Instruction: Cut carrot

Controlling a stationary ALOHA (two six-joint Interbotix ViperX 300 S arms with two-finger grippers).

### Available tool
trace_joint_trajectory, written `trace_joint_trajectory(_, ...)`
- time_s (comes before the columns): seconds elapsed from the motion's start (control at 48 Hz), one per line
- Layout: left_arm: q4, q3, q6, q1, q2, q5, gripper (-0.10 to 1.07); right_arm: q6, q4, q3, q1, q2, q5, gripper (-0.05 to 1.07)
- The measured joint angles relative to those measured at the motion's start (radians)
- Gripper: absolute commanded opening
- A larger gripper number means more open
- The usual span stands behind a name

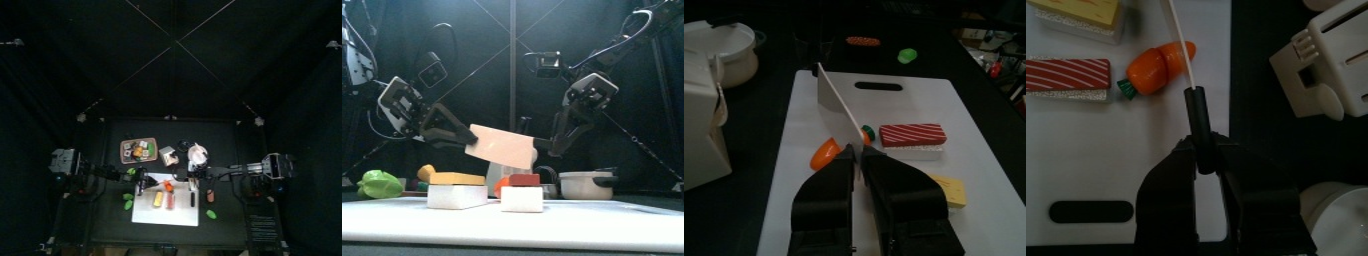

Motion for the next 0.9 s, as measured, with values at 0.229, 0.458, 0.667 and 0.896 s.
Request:
trace_joint_trajectory(0.229, -0.009, -0.002, 0.002, -0.017, 0.0, 0.005, 0.49, 0.0, 0.006, -0.006, 0.002, 0.014, 0.003, 0.35)
trace_joint_trajectory(0.458, -0.023, -0.002, 0.0, -0.038, 0.002, 0.009, 0.49, 0.0, 0.017, -0.009, 0.017, 0.015, 0.012, 0.35)
trace_joint_trajectory(0.667, -0.025, -0.002, 0.0, -0.041, 0.002, 0.014, 0.49, 0.002, 0.021, -0.011, 0.025, 0.015, 0.023, 0.35)
trace_joint_trajectory(0.896, -0.04, -0.003, 0.0, -0.043, 0.006, 0.031, 0.49, 0.0, 0.023, -0.012, 0.023, 0.017, 0.025, 0.35)
